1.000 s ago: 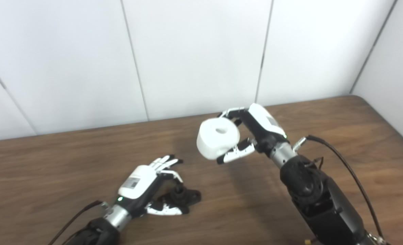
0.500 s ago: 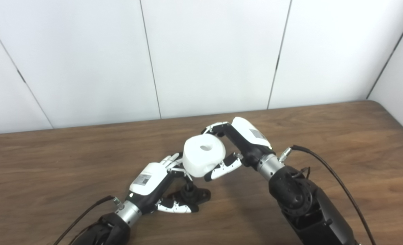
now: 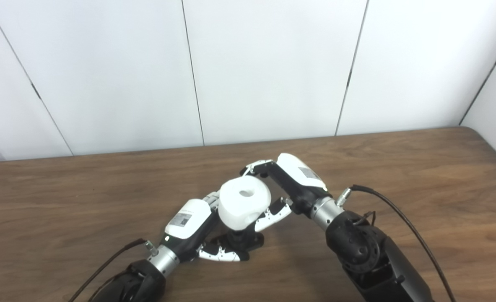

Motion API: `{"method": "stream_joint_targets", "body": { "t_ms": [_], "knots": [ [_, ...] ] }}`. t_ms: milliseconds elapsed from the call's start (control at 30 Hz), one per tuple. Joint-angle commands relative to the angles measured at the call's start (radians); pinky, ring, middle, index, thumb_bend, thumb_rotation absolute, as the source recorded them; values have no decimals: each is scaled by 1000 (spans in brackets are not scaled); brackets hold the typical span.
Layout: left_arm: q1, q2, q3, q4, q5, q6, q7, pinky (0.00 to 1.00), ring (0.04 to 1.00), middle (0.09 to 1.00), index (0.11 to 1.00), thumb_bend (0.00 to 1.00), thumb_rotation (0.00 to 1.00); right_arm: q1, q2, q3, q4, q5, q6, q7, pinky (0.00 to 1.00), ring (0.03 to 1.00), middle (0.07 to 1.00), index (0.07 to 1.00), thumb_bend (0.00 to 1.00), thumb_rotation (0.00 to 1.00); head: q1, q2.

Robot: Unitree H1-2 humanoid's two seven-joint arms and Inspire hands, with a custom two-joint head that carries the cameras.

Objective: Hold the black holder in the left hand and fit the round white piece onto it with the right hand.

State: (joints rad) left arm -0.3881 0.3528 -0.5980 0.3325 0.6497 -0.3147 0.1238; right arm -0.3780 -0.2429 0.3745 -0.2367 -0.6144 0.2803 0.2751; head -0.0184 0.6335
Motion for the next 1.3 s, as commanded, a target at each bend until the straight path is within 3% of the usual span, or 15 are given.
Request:
{"method": "stream_joint_targets", "body": {
  "t_ms": [0,733,1267],
  "knots": [
    [135,-19,-82,75,85,89,-126,947,975,909,484,524,59,-38,-10,-3,-28,-7,-44,1,777,782,773,481,521,133,0,1],
    [134,-13,-78,65,71,92,-130,962,977,909,484,524,58,-34,-56,12,-18,-33,-100,77,802,784,770,480,524,133,7,28],
    [143,-18,-80,48,67,103,-137,960,976,908,484,524,59,-52,-37,24,16,-47,-105,91,822,790,773,481,523,134,15,37]
  ]
}}
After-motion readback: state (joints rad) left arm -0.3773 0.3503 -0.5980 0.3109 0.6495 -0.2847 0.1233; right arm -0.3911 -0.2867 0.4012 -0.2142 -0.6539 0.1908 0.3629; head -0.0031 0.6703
